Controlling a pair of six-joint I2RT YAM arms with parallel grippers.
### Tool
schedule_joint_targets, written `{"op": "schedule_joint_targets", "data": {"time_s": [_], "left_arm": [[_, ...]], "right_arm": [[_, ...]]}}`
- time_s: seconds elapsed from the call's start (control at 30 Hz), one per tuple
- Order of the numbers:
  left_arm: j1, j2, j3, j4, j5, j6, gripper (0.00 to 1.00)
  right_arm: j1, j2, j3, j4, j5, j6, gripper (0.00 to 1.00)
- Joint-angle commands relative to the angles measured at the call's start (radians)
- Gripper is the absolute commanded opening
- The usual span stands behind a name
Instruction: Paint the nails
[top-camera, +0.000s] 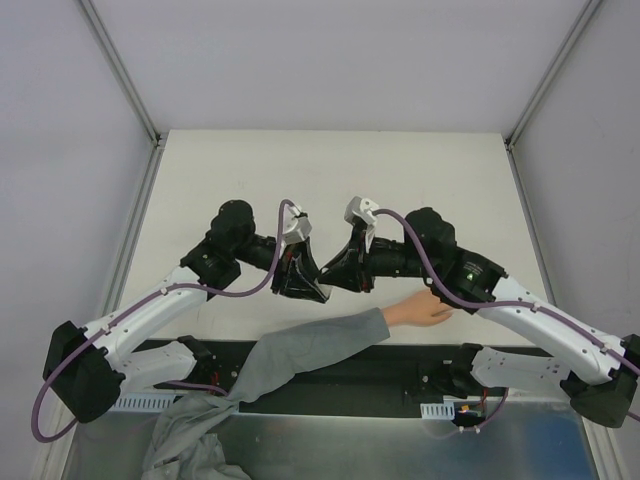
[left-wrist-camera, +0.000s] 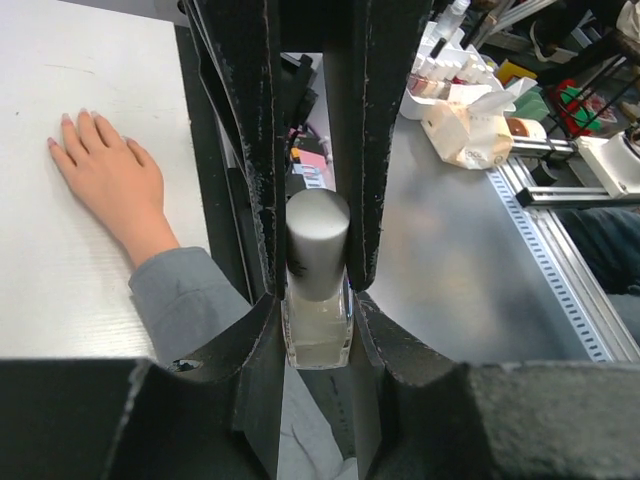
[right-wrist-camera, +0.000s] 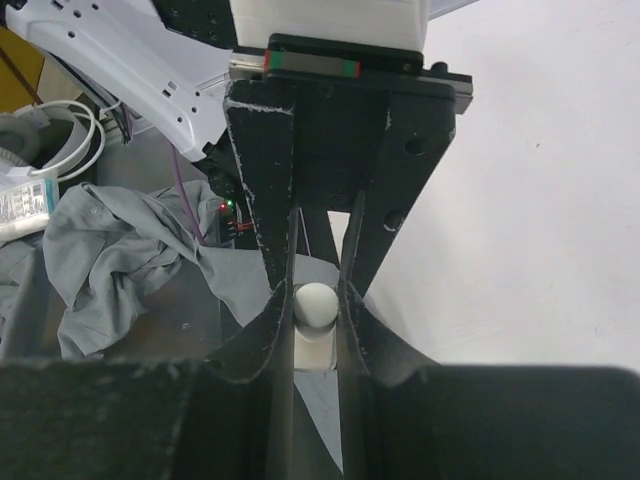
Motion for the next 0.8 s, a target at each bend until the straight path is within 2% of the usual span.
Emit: {"op": "schedule_joint_targets", "data": {"time_s": [0.0,0.03,0.1,0.13,0.2,0.23,0.27,0.43,0.47,0.63,0.77], "left_arm": [[0.007,-0.047,0.072,0.005,-0.024,0.066,0.0],[0.007,-0.054,0.074,-0.024,-0.086,0.073,0.0],[0.007,-0.079,0.068,-0.045,-0.142,0.105,0.0],[0.007,-0.088,0.066,-0.068,-0.169,0.118,0.0],[0.007,-0.116,0.057,-0.078,-0.264,0.141,0.0],[0.007,-0.123,0.052,-0.087,-0.295,0.147,0.0],[0.007,-0.132,0.048,-0.09,-0.377,0.147,0.0],[0.006,-0.169,0.038,-0.128,-0.538,0.171,0.0],[0.006,-0.172,0.037,-0.136,-0.551,0.175,0.0],[0.006,-0.191,0.032,-0.141,-0.593,0.179,0.0],[0.004,-0.194,0.029,-0.141,-0.616,0.173,0.0]], "right_arm": [[0.013,-0.002,0.046,-0.006,0.118,0.062,0.0],[0.018,-0.005,0.06,-0.027,0.242,0.131,0.1],[0.051,0.001,0.098,-0.084,0.321,0.177,0.28],[0.076,0.004,0.117,-0.107,0.447,0.197,0.49],[0.143,0.027,0.181,-0.179,0.568,0.246,0.58],[0.163,0.043,0.206,-0.208,0.687,0.268,0.62],[0.185,0.055,0.233,-0.266,0.755,0.324,0.64],[0.329,0.197,0.448,-0.446,1.175,0.441,0.65],[0.347,0.228,0.48,-0.496,1.217,0.447,0.64],[0.393,0.387,0.666,-0.564,1.323,0.441,0.54],[0.398,0.448,0.703,-0.597,1.34,0.451,0.49]]}}
